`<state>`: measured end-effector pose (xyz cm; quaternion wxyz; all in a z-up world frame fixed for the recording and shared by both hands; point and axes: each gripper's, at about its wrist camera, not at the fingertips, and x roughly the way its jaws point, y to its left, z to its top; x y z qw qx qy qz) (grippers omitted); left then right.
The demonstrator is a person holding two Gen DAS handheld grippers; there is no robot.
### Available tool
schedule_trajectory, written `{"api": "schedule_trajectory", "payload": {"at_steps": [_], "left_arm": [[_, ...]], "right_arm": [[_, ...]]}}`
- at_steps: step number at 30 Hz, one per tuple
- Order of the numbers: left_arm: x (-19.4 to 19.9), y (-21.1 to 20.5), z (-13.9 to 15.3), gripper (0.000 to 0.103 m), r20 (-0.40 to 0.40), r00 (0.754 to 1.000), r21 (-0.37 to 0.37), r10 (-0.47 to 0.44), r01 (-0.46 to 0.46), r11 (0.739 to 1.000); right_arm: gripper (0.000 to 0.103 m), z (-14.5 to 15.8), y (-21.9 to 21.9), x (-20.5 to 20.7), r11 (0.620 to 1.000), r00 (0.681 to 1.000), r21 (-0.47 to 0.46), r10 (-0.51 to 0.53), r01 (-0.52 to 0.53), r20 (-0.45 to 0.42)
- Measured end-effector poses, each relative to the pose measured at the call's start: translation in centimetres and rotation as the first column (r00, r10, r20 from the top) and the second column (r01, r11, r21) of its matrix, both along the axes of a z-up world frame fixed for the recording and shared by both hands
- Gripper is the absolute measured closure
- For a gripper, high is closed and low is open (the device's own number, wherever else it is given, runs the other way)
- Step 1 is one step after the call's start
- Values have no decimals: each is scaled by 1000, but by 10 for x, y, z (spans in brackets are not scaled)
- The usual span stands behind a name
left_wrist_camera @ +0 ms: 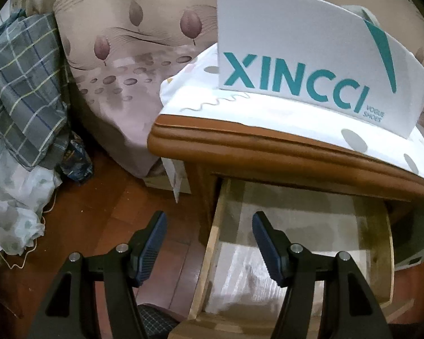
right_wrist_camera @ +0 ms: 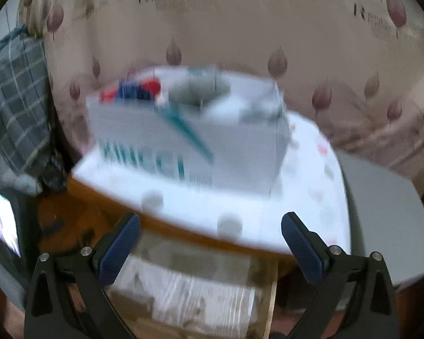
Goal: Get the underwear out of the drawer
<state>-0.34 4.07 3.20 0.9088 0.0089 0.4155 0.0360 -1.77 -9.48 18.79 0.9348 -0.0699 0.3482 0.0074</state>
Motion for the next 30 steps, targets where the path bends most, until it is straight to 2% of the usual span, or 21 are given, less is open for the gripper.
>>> {"api": "schedule_trajectory", "payload": {"at_steps": [5, 11, 17, 26, 30], "left_arm": [[-2, -12, -7, 39, -6, 1000, 28, -31, 31, 999], [-2, -27, -15, 39, -19, 997, 43, -69, 70, 997], [-2, -37, -25, 39, -45, 995, 48, -89, 91, 995], [-1, -43, -37, 39, -79, 992, 54, -96, 101, 993], [-1, -44, -40, 39, -83, 992, 51, -95, 100, 994]], "right_arm": [[4, -69, -6, -14, 1000, 995, -14, -18, 17, -98], [4, -114, -13, -15, 1000, 988, 10, -1, 3, -155], [4, -131, -19, -10, 1000, 984, 9, -16, 18, -179], [4, -138, -34, -7, 995, 975, 63, -58, 73, -214], [4, -140, -32, -8, 996, 973, 52, -55, 69, -222]]}}
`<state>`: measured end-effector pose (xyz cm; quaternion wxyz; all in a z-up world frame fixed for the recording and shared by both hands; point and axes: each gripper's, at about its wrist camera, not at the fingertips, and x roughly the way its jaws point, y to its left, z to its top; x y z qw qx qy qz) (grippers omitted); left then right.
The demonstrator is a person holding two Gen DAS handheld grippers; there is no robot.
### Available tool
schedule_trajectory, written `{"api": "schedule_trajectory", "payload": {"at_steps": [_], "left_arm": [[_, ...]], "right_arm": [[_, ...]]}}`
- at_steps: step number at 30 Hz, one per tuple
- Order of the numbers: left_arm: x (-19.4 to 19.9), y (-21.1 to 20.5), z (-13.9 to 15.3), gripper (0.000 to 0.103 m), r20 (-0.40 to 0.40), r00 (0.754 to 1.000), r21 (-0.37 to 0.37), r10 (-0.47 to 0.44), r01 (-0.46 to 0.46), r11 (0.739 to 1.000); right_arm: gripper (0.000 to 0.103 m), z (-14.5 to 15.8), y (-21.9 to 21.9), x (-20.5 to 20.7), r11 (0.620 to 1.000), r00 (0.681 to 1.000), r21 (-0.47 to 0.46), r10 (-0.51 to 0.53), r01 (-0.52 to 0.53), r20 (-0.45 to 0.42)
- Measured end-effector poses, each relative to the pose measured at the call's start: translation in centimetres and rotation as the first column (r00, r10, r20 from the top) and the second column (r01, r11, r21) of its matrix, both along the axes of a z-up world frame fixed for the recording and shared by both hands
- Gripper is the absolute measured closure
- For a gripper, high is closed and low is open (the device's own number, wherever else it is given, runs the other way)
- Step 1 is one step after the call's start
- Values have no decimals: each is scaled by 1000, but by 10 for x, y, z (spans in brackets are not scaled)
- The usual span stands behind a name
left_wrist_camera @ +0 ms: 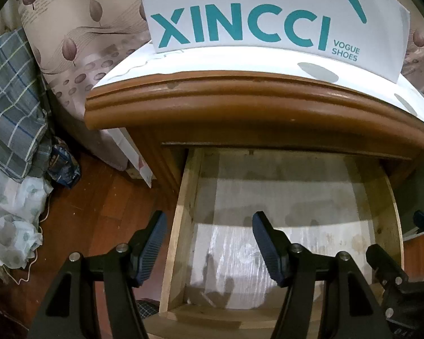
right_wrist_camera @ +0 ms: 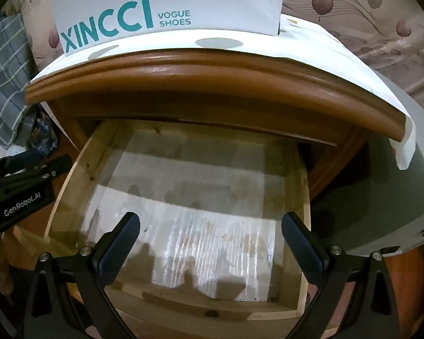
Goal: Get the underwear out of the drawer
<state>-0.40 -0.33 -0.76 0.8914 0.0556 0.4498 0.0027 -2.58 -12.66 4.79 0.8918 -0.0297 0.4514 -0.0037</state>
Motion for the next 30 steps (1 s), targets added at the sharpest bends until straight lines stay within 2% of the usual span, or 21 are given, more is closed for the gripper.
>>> {"api": "schedule_trajectory", "payload": {"at_steps": [23, 30], "left_arm": [[-1, -8, -1, 39, 0, 1000, 18, -19, 19, 1000], [0, -6, -3, 39, -18, 1000, 4, -24, 24, 1000]], "right_arm": [[4, -5, 8, 0, 999, 999, -24, 38, -38, -23], [4, -5, 9, 0, 999, 999, -28, 38, -39, -27]]}}
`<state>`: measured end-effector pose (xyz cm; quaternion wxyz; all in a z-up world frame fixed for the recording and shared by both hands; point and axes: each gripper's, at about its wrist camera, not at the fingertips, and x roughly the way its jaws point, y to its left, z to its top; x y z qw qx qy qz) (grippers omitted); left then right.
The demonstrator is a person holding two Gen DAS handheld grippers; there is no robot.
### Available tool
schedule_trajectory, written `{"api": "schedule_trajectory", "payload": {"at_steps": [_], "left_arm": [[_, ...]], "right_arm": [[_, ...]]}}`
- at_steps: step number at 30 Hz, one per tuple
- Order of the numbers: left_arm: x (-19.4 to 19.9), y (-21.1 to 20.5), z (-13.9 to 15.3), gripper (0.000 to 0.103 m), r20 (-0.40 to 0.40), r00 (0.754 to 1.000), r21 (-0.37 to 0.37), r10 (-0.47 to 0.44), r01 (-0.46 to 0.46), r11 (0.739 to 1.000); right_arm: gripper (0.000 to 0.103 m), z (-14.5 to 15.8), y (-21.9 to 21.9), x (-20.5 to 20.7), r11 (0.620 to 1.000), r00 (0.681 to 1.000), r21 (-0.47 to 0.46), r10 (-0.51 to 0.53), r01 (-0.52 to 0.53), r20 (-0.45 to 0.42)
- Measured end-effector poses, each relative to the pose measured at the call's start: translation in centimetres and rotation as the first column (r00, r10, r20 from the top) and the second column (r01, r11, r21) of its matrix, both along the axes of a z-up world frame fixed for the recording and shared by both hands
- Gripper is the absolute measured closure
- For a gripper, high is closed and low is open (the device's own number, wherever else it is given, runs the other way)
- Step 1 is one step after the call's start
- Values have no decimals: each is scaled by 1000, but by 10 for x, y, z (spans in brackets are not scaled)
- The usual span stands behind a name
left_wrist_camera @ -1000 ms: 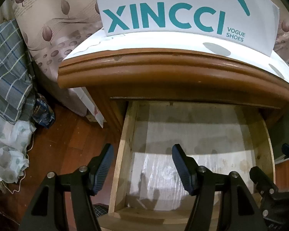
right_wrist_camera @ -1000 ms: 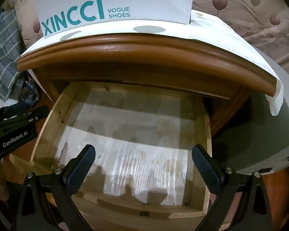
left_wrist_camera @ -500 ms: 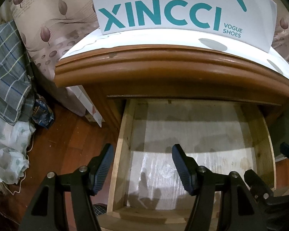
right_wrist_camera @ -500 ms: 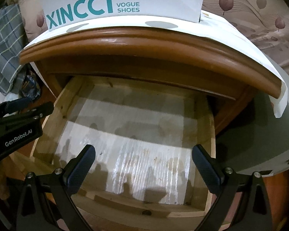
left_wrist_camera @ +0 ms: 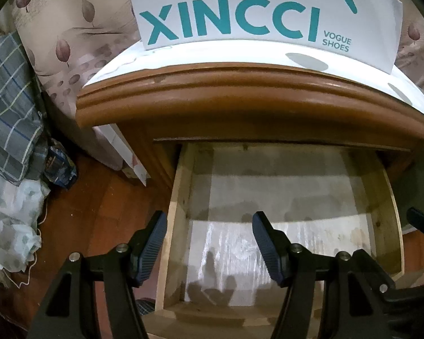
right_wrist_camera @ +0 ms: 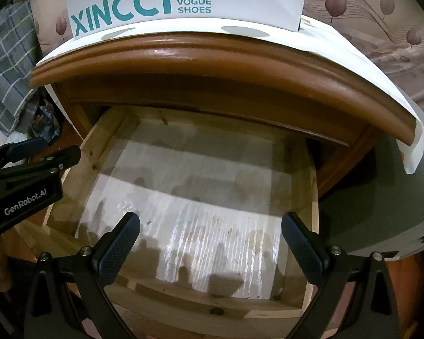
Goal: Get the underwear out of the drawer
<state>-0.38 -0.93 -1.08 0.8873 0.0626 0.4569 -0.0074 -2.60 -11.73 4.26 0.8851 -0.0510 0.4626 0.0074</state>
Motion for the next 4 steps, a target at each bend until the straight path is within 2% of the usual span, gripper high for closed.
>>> {"api": "schedule_trajectory", "payload": {"at_steps": [4], "left_arm": [[-1, -1, 0, 39, 3, 1000, 4, -5, 5, 1000]], "right_arm": [[4, -1, 1, 0, 1000, 1000, -2, 3, -3, -3]]}}
